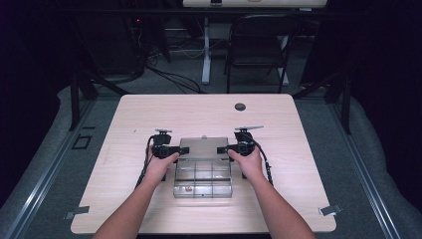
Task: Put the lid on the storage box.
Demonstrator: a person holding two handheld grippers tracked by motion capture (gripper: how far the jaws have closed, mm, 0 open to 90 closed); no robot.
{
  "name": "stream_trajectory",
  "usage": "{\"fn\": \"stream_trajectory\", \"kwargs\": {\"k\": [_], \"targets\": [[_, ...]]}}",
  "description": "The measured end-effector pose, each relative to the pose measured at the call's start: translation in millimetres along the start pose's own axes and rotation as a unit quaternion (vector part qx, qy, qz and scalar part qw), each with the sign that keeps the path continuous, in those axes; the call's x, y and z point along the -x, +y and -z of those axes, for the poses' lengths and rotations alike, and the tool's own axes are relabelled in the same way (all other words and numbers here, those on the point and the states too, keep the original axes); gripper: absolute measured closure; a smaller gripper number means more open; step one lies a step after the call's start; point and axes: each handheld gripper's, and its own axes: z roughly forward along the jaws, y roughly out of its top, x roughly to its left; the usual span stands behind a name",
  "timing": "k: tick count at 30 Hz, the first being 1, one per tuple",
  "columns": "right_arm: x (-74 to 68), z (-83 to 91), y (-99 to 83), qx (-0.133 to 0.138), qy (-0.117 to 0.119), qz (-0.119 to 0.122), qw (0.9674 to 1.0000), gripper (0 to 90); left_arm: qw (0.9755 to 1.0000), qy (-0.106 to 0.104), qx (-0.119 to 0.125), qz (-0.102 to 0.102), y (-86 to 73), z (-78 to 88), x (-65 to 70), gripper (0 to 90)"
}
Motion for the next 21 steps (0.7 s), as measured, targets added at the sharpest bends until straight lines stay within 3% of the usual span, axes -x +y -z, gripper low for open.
{"fn": "stream_trajectory", "kwargs": {"k": [21], "targets": [[-3.3, 3.1, -4.6, 0.024, -0.009, 0.015, 0.9996, 44.3, 0.9998, -0.013, 0.004, 0.016, 1.0, 0.8, -2.8, 45.3]]}}
